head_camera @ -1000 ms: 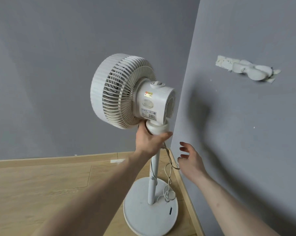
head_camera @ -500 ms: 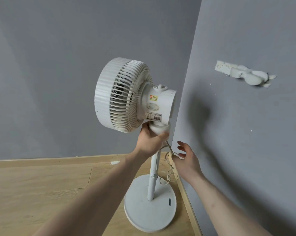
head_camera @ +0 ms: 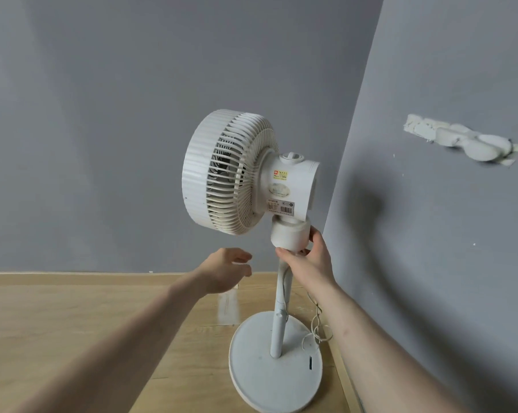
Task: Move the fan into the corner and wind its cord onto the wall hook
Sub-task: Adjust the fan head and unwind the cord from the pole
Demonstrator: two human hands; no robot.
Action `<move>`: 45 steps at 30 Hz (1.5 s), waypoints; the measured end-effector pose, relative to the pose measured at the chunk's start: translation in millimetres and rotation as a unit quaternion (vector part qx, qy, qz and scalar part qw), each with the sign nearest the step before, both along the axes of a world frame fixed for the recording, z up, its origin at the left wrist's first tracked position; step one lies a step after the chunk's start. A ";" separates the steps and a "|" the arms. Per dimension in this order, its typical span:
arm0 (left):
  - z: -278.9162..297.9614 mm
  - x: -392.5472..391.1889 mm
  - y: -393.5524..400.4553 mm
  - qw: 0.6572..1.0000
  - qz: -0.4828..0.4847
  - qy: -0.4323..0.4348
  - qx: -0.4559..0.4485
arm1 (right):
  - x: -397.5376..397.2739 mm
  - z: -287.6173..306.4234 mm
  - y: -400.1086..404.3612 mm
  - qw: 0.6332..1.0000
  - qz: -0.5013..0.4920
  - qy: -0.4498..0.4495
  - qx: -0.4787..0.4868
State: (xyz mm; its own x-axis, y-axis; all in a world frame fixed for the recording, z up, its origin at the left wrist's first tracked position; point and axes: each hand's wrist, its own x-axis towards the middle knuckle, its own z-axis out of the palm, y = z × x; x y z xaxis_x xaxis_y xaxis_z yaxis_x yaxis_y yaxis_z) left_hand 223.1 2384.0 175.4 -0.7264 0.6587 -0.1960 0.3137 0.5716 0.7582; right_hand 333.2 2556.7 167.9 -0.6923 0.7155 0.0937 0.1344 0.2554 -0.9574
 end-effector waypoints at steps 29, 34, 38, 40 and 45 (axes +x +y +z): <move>71.9 19.9 -5.7 0.891 0.218 0.275 0.286 | -12.9 -28.5 2.1 0.990 -0.111 -0.047 0.077; 70.4 18.7 -3.0 0.883 0.232 0.256 0.317 | -22.5 -30.5 5.1 0.991 -0.099 -0.048 0.072; 72.9 17.8 1.3 0.878 0.226 0.263 0.330 | -26.5 -32.8 10.1 0.993 -0.097 -0.045 0.059; 75.2 17.8 5.1 0.876 0.217 0.277 0.331 | -26.6 -33.4 13.6 0.993 -0.098 -0.040 0.061; 78.2 18.8 9.9 0.872 0.195 0.302 0.333 | -24.3 -36.1 21.7 0.992 -0.090 -0.051 0.068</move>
